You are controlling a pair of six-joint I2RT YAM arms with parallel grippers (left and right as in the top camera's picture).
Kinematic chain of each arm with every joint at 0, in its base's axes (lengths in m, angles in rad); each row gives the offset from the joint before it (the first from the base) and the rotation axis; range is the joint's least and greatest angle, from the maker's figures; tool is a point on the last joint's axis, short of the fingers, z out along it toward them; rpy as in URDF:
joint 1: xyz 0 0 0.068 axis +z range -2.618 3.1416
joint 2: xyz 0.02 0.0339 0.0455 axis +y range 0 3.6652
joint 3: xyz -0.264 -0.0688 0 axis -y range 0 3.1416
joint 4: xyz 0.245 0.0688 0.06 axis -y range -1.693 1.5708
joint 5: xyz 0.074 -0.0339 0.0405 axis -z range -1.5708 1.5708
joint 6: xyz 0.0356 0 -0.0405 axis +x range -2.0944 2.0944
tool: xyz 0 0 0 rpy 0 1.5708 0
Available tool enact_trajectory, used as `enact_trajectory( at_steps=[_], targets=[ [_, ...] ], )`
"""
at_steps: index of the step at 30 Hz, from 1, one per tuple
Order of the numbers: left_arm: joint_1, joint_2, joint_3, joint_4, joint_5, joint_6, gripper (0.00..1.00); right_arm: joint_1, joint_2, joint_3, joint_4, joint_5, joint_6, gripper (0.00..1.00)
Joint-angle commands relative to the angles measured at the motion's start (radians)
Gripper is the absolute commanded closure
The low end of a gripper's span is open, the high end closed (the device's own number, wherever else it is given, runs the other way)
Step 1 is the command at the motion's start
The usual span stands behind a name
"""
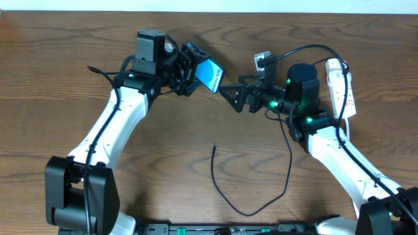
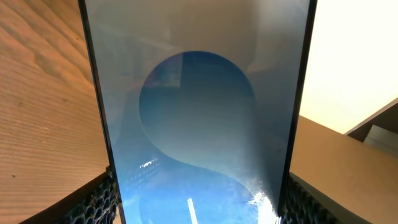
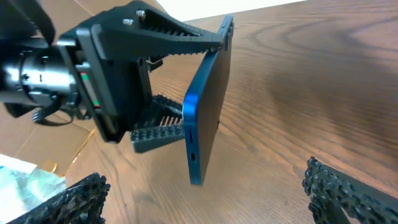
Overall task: Plug charger to phone and switch on socket
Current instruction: 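Move the open right gripper toward the phone held by the left gripper, then close the right gripper on the phone's edge beside the left gripper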
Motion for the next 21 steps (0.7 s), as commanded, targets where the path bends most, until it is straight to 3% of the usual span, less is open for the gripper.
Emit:
enact_trajectory(
  at_steps=[1,10,21],
  targets=[
    [-0.032,-0.025,0.005,0.018,-0.029,-0.009,0.93,0.028,0.010,0.023,0.006,0.048,0.007,0.01],
    [-0.126,-0.025,0.005,0.047,-0.143,-0.027,0.92,0.045,0.011,0.023,-0.001,0.116,0.012,0.05],
    [-0.141,-0.025,0.005,0.063,-0.154,-0.084,0.93,0.045,0.011,0.023,-0.026,0.177,0.037,0.07]
  ],
)
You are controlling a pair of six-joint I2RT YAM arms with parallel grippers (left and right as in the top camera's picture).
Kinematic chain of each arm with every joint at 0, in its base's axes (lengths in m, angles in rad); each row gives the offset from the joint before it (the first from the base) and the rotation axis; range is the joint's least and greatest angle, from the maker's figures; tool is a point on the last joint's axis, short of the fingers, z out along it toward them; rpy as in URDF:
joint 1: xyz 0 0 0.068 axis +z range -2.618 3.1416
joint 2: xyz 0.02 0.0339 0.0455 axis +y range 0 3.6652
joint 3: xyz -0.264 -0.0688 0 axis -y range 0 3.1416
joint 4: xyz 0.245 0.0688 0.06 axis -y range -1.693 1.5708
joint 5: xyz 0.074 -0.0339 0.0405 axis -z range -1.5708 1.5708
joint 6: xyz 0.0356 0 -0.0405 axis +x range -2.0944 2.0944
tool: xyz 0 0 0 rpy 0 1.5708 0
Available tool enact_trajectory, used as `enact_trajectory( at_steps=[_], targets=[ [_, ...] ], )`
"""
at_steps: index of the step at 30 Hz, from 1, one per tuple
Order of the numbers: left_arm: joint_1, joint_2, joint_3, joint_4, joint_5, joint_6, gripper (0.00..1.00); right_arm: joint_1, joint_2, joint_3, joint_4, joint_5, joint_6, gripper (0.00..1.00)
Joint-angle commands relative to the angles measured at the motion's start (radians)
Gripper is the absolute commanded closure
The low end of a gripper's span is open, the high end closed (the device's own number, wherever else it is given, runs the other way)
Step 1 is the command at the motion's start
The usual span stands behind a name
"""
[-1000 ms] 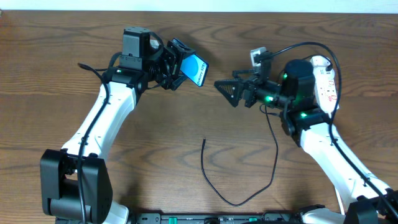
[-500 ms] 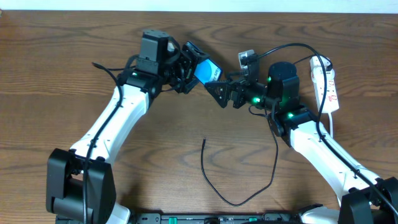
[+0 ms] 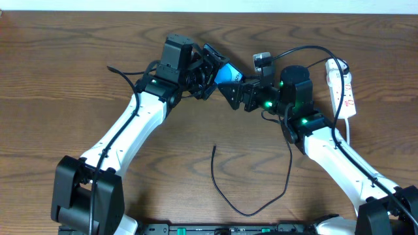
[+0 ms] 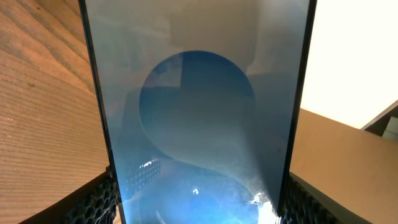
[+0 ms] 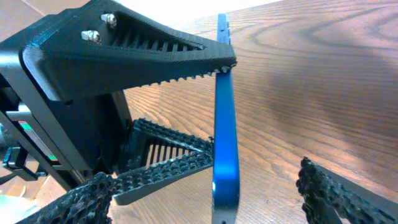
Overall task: Plug charger to phone and switch on socket
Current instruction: 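Close the right gripper on the phone's edge beside the left gripper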
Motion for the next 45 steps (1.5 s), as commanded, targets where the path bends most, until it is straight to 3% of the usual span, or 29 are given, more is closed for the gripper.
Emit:
enact_trajectory(
  at_steps=[1,18,30,39,45],
  targets=[
    [-0.001,-0.025,0.005,0.013,-0.008,-0.032,0.93,0.007,0.008,0.023,-0.003,0.025,0.015,0.07],
    [-0.048,-0.025,0.005,0.026,-0.004,-0.085,0.93,0.013,0.009,0.023,-0.010,0.051,0.015,0.11],
    [-0.050,-0.025,0.005,0.031,0.019,-0.122,0.93,0.013,0.009,0.023,-0.011,0.050,0.014,0.35],
    [-0.055,-0.025,0.005,0.032,0.026,-0.122,0.92,0.013,0.009,0.023,-0.011,0.050,0.014,0.44],
    [-0.059,-0.025,0.005,0.032,0.026,-0.122,0.93,0.013,0.009,0.023,-0.011,0.050,0.014,0.57]
  ],
)
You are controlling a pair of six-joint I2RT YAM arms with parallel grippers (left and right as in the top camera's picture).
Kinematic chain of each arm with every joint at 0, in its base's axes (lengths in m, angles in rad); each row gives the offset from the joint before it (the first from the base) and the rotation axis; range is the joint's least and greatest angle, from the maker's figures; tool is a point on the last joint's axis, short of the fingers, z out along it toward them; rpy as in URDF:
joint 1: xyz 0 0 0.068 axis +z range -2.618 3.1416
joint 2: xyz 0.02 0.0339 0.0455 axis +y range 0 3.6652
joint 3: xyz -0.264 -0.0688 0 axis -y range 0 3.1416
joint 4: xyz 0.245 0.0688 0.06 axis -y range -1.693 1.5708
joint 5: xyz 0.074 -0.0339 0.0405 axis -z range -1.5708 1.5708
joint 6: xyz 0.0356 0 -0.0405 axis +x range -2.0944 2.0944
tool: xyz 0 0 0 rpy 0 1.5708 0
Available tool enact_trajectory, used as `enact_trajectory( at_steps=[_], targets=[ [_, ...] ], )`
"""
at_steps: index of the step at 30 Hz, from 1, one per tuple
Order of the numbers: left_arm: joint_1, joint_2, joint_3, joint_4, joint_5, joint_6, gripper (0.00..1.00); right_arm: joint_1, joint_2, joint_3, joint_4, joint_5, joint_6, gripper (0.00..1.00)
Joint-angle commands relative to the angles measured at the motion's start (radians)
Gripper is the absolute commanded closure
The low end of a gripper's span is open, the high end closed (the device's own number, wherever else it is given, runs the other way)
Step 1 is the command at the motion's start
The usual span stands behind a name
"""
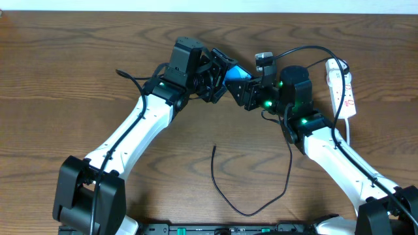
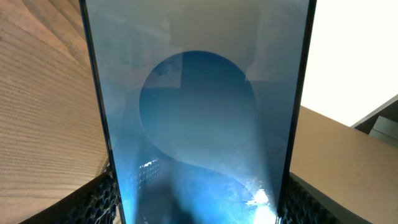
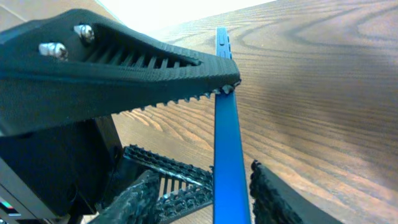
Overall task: Plug charger to phone and switch on socket
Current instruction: 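Close the right gripper on the phone's edge beside the left gripper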
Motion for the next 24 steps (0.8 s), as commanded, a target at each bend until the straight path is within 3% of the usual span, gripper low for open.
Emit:
enact_trajectory(
  at_steps=[1,8,13,17,19,20,23,24],
  targets=[
    [-0.006,-0.025,0.005,0.012,0.020,-0.010,0.92,0.011,0.009,0.023,-0.001,0.002,-0.003,0.59],
    [-0.006,-0.025,0.005,0.012,0.019,-0.010,0.93,0.011,0.009,0.023,-0.001,0.001,-0.003,0.78],
    [-0.006,-0.025,0.005,0.012,0.019,-0.010,0.93,0.011,0.009,0.023,-0.001,0.001,-0.003,0.97],
    [-0.006,-0.025,0.005,0.012,0.019,-0.010,0.92,0.011,0.009,0.023,-0.001,0.001,-0.003,0.99],
    [-0.006,-0.025,0.005,0.012,0.019,-0.010,0.74,0.011,0.009,0.023,-0.001,0.000,-0.003,0.99],
    [-0.006,-0.025,0.005,0.012,0.019,-0.010,0.56,0.011,0.009,0.023,-0.001,0.000,-0.003,0.99],
    [-0.006,-0.025,0.005,0.011,0.019,-0.009,0.16,0.011,0.009,0.023,-0.001,0.000,-0.003,0.99],
    [-0.006,-0.025,0.005,0.011,0.019,-0.009,0.09,0.011,0.009,0.023,-0.001,0.000,-0.003,0.99]
  ],
)
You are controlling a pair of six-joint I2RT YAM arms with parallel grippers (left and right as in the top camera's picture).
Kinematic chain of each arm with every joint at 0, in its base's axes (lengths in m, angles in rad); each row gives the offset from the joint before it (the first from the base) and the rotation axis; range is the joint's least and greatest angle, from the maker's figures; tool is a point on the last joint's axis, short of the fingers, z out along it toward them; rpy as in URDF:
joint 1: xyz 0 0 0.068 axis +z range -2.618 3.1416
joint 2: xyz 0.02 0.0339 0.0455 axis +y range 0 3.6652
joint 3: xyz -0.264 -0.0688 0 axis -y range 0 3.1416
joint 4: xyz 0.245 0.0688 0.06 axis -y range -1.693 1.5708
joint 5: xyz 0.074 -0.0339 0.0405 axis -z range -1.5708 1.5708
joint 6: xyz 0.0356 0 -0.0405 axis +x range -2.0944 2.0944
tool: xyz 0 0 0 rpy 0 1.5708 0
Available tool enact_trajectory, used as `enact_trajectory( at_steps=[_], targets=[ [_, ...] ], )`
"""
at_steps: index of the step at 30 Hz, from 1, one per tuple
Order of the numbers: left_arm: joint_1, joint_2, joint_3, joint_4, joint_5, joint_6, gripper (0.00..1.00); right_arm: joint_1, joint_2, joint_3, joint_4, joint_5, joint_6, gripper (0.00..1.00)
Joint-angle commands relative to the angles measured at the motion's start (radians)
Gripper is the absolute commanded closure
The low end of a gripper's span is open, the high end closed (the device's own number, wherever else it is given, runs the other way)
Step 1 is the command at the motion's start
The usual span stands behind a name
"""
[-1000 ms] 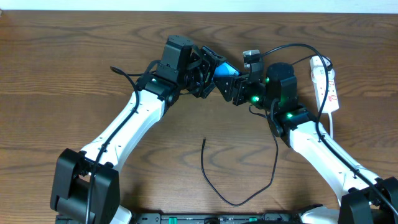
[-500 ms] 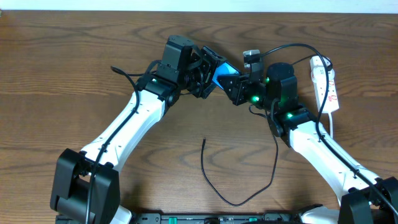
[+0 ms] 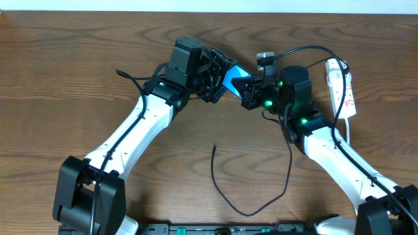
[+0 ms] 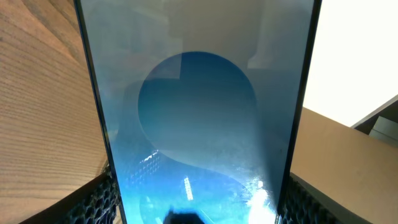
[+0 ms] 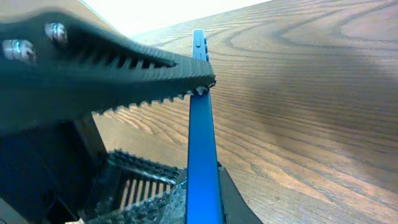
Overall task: Plug charger to phone and switch on socket
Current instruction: 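Close the right gripper on the phone's edge beside the left gripper, then rotate the phone between both grippers to reorient it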
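The blue phone [image 3: 231, 74] is held above the table between both arms, edge-on to the right wrist camera [image 5: 200, 143]. My left gripper [image 3: 219, 72] is shut on its sides, and the phone's screen [image 4: 198, 118] fills the left wrist view, with the fingers [image 4: 94, 200] at the bottom corners. My right gripper [image 5: 202, 208] is shut on the phone's lower edge, one pad on each face. The black charger cable [image 3: 225, 196] lies loose on the table, its free end [image 3: 214, 148] pointing away from me. The white socket strip [image 3: 341, 85] lies at the far right.
The wooden table [image 3: 78, 78] carries only the cable and the strip. A thicker black lead [image 3: 307, 47] arcs from the right wrist toward the strip. The cable's loop runs under the right arm [image 3: 339, 156].
My right gripper's fingers, which stood a little apart on either side of the phone's edge, now press on it. The left gripper and the phone have hardly moved.
The left gripper held the phone up left of centre, the right gripper open and facing it from a distance. Then the phone was closer, its edge between the right fingers. Later the fingers stood narrower around it, and now both grippers grip the phone.
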Motion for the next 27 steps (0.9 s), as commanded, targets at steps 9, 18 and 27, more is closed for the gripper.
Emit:
enact_trajectory(
  at_steps=[9,18,27],
  targets=[
    [-0.004,-0.025,0.005,0.007,0.030,-0.007,0.08,-0.014,0.005,0.023,0.007,-0.037,-0.002,0.99],
    [0.057,-0.025,0.005,0.028,0.304,-0.007,0.08,-0.166,0.005,0.023,0.008,-0.014,0.147,0.99],
    [0.108,-0.025,0.005,0.113,0.344,-0.007,0.08,-0.211,0.005,0.023,0.006,-0.031,0.658,0.99]
  ],
)
